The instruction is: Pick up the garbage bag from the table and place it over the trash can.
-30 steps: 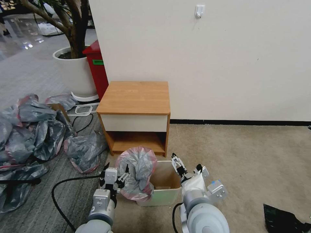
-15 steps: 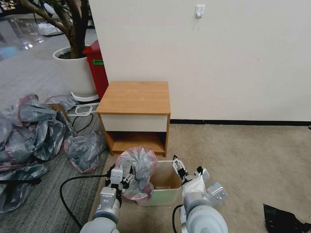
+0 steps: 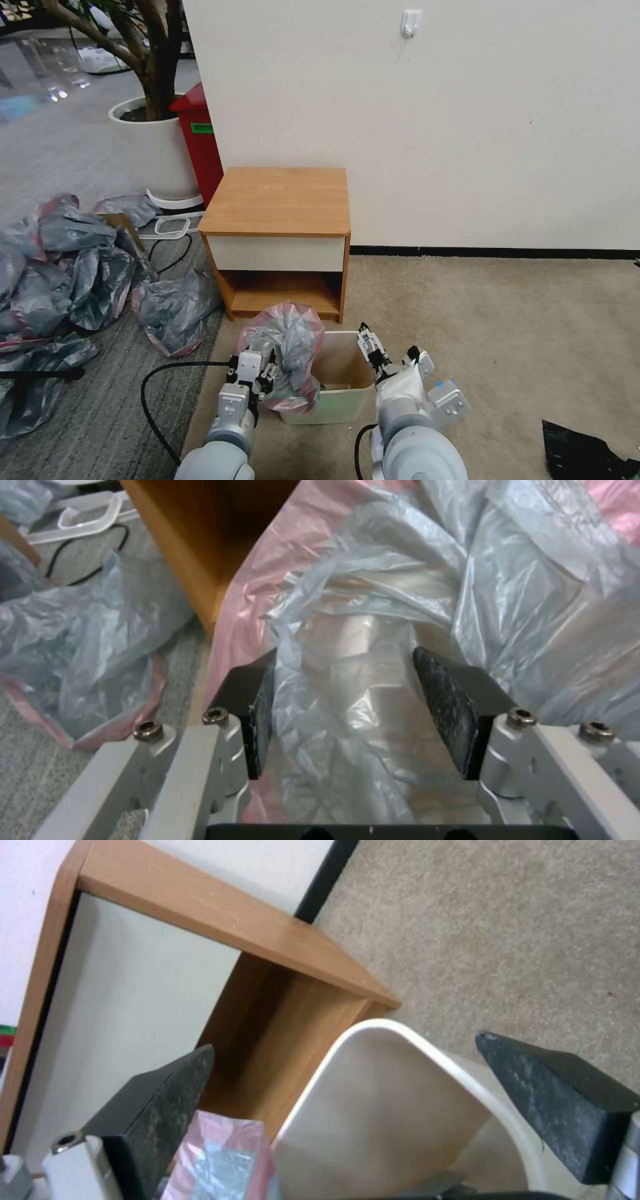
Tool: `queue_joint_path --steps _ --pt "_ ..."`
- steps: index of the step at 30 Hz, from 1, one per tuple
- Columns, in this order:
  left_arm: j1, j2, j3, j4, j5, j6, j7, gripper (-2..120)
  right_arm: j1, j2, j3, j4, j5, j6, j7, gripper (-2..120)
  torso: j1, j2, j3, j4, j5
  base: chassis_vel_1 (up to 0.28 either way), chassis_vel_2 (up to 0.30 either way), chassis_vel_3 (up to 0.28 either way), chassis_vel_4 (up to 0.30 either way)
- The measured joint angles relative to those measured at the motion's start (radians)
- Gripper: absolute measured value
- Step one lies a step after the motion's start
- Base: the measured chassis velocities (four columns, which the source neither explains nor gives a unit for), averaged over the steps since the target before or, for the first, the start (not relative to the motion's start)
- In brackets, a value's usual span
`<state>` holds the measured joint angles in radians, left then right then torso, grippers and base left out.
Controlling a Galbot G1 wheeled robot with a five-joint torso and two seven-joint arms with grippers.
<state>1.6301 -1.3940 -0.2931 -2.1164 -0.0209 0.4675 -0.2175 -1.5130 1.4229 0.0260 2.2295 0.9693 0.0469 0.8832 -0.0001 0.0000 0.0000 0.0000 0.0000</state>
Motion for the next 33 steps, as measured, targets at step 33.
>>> queue_joint_path --steps 33 --pt "-0.079 -0.003 0.028 0.040 -0.138 0.188 -0.094 36 -0.008 0.000 0.003 -0.026 -0.037 0.025 0.005 100 0.000 0.000 0.000 0.0000 0.0001 0.000 0.000 0.000 0.000"
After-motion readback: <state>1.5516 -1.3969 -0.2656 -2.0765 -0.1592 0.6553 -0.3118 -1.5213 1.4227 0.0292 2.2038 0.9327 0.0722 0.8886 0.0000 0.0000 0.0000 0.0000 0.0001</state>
